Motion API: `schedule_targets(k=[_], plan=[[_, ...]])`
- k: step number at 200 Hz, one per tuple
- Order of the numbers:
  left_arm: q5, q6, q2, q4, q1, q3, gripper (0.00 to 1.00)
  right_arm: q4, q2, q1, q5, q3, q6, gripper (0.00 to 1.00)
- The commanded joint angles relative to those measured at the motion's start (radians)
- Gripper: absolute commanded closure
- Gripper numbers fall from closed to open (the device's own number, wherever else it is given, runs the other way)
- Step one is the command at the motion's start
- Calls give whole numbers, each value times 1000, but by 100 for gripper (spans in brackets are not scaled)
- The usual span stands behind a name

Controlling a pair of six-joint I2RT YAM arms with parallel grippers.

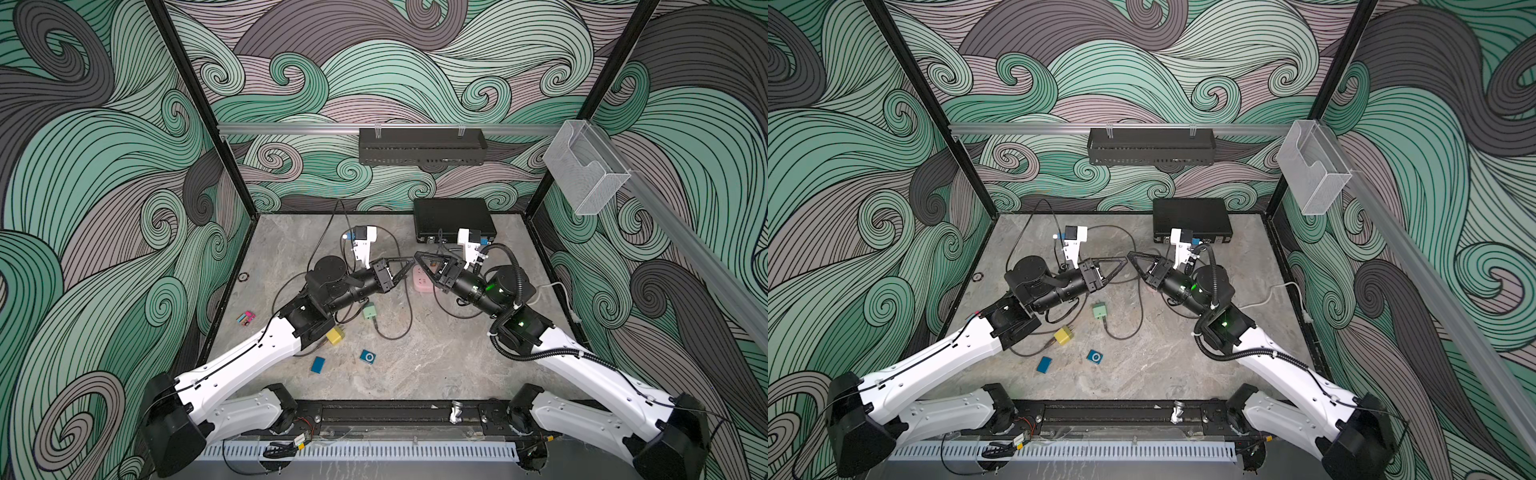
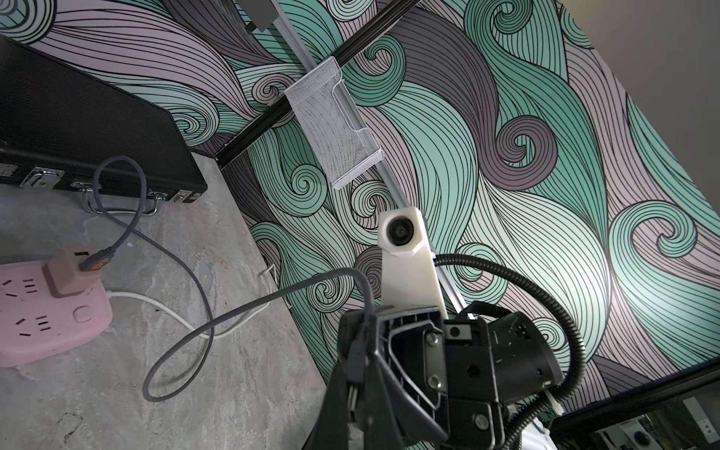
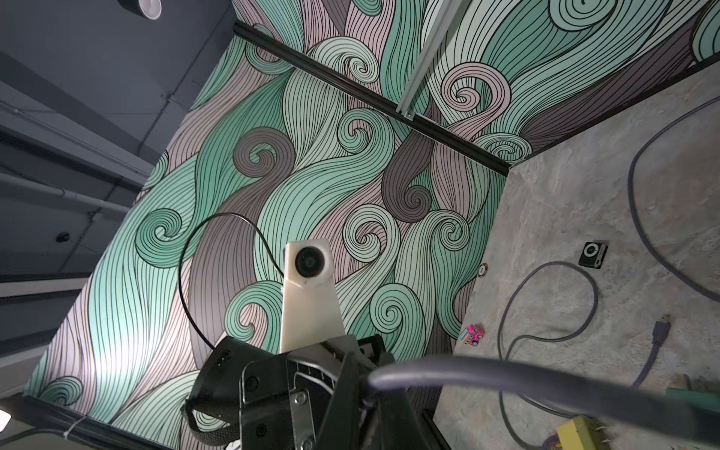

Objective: Charge mp3
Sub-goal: Pick up the charging cable from the center of the board.

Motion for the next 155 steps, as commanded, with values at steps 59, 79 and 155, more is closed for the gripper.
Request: schedule_targets(k=[59,79,155], plan=[[-23,82,-9,-225,-13,106,66,7,-25,0,13,-15,-85,100],[-66,136,-80,-493,-11,149,63,-164,-66,-9,80,11,-181,100],[-296,275,-65,-1100,-10,65,60,-474,-22,-70,160,15,-329,100]])
